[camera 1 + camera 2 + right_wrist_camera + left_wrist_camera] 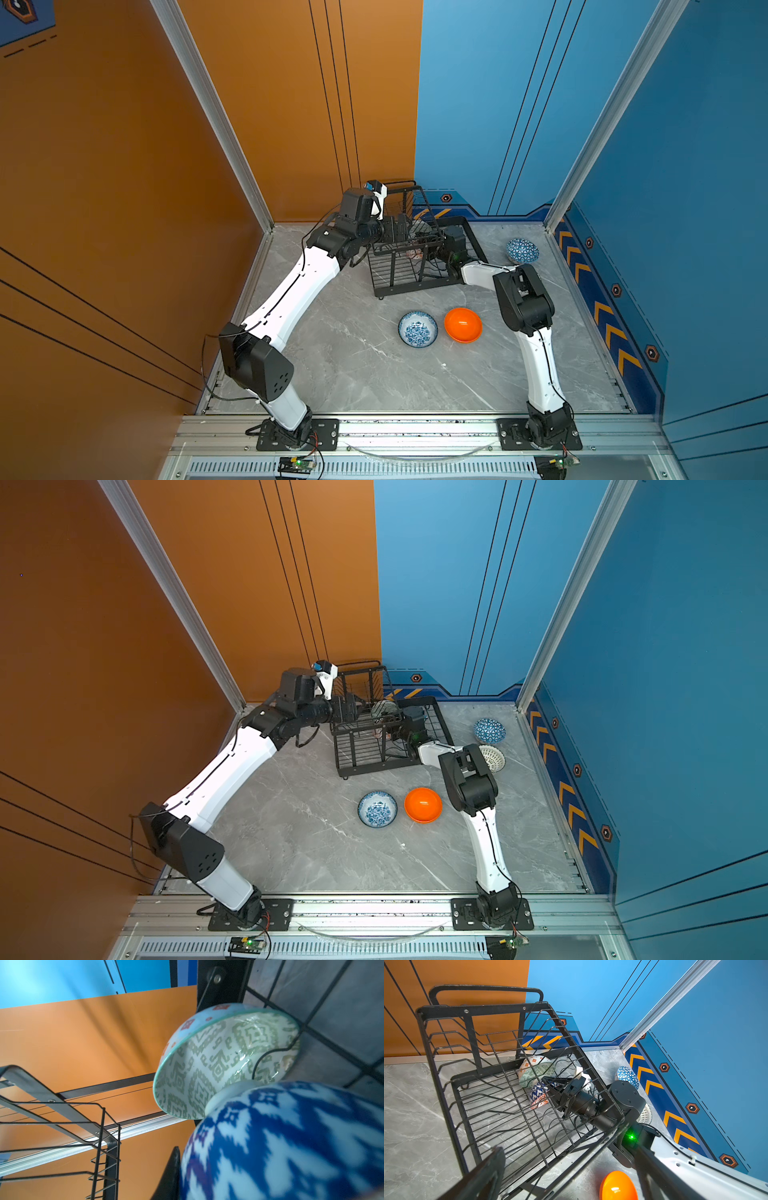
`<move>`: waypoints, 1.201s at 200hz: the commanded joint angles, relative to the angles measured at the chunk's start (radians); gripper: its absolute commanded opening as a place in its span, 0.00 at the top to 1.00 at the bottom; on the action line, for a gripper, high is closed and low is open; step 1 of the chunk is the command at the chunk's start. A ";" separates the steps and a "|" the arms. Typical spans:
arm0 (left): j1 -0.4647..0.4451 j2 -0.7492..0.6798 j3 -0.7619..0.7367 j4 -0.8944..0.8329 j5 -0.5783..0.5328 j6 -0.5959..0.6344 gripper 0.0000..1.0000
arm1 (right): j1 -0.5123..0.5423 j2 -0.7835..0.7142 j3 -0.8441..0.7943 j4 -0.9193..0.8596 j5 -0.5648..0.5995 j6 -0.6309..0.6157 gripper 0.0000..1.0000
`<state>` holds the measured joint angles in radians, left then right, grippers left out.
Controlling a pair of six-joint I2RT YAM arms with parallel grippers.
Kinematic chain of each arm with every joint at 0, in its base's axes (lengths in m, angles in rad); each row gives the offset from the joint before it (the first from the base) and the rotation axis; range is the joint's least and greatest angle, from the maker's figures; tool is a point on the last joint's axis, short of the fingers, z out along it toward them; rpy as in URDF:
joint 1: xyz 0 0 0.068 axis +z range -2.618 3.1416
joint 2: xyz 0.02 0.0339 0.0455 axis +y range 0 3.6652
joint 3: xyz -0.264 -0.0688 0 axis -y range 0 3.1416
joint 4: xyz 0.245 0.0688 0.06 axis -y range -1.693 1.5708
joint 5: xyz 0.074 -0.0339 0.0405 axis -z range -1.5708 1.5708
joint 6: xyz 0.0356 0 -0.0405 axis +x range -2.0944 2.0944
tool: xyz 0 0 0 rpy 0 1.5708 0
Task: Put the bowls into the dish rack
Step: 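Lower the orange-and-blue bowl into the rack slots beside the green bowl with right gripper, then open right gripper and withdraw while left arm swings toward the table bowls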
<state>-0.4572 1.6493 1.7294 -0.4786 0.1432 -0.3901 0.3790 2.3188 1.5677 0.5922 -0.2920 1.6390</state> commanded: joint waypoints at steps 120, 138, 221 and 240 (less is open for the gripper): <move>-0.004 -0.029 -0.012 0.029 -0.011 -0.013 0.02 | -0.020 -0.051 0.025 -0.072 -0.047 -0.015 0.66; -0.009 -0.026 -0.010 0.031 -0.013 -0.013 0.02 | -0.027 -0.063 0.022 -0.081 -0.053 -0.022 0.66; -0.018 -0.009 -0.002 0.046 -0.031 -0.018 0.02 | -0.064 -0.129 -0.029 -0.094 -0.091 -0.054 0.49; -0.020 -0.009 -0.002 0.045 -0.040 -0.020 0.02 | -0.076 -0.151 -0.050 -0.095 -0.099 -0.060 0.40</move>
<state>-0.4686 1.6493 1.7256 -0.4599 0.1303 -0.3950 0.3199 2.2272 1.5497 0.5137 -0.3668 1.6127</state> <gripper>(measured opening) 0.979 0.543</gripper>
